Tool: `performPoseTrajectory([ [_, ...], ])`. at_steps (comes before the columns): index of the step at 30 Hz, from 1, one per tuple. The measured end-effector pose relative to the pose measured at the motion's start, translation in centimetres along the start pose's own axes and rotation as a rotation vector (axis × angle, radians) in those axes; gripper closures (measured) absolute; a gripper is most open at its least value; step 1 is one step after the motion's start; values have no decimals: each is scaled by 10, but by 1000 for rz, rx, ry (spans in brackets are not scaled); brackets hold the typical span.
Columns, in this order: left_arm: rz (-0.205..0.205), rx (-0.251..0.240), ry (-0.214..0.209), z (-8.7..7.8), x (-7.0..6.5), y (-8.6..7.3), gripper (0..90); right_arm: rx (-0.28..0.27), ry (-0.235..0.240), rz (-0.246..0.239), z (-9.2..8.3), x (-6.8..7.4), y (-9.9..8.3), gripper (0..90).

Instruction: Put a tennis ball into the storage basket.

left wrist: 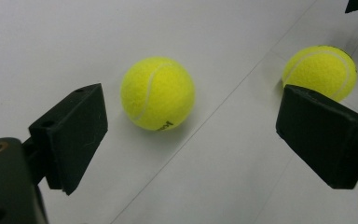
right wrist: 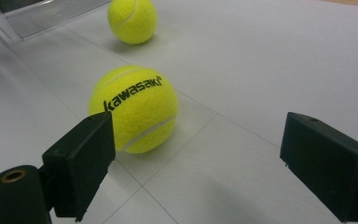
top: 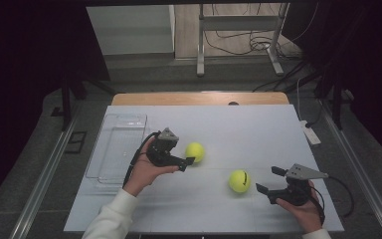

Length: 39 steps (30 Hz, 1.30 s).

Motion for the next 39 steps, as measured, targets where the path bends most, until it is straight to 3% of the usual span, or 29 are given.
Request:
performPoseTrajectory([
  [39,-33,110,29,51,14,13,76,8,1,-2,1,0,-2,111],
])
Point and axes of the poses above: each handheld gripper's, and its own axes: z roughly forward along the jaws, y roughly out of its top, x roughly to its left, the point moved 3 cm from there along z, roughly forward along the jaws, and after that the axes turned 9 degrees about -x, right-handed, at the moved point
